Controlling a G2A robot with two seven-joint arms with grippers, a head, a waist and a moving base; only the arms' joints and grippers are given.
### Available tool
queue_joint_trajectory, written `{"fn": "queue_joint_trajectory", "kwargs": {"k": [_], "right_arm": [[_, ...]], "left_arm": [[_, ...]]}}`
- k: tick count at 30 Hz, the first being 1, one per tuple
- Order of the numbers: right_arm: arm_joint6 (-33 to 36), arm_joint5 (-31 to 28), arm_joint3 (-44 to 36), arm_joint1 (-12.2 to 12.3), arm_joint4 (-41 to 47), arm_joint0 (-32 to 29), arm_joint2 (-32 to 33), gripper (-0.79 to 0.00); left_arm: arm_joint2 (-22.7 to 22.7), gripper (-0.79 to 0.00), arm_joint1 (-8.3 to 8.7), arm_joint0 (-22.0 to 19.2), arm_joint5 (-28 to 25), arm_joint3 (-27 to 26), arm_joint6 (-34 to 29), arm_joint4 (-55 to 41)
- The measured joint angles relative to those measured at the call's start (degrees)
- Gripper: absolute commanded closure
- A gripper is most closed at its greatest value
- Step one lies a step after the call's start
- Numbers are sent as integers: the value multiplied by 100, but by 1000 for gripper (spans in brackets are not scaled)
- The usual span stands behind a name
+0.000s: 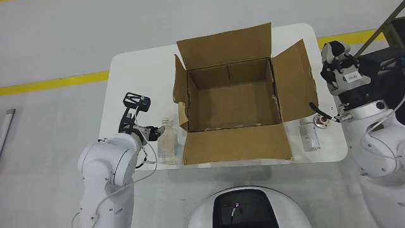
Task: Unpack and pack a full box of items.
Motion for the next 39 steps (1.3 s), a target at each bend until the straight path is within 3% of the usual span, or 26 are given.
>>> {"fn": "queue_joint_trajectory", "kwargs": {"k": [4,5,11,12,13,14,28,39], "right_arm": [[0,0,0,0,0,0,0,0],[0,0,0,0,0,0,0,-785],[0,0,0,0,0,0,0,-785],[0,0,0,0,0,0,0,-634],[0,0,0,0,0,0,0,-89],[0,0,0,0,0,0,0,0],[0,0,0,0,0,0,0,0],[0,0,0,0,0,0,0,0]], "left_arm": [[0,-785,0,0,0,0,0,0],[0,-785,0,0,0,0,0,0],[-9,-785,7,132,123,3,327,-3],[-17,-785,13,161,146,-9,355,5],[-24,-785,17,179,168,-17,344,30],[-25,-785,21,195,190,-27,330,48],[-117,-785,97,652,-96,-225,8,-586],[69,-785,155,999,-164,-204,-144,-881]]}}
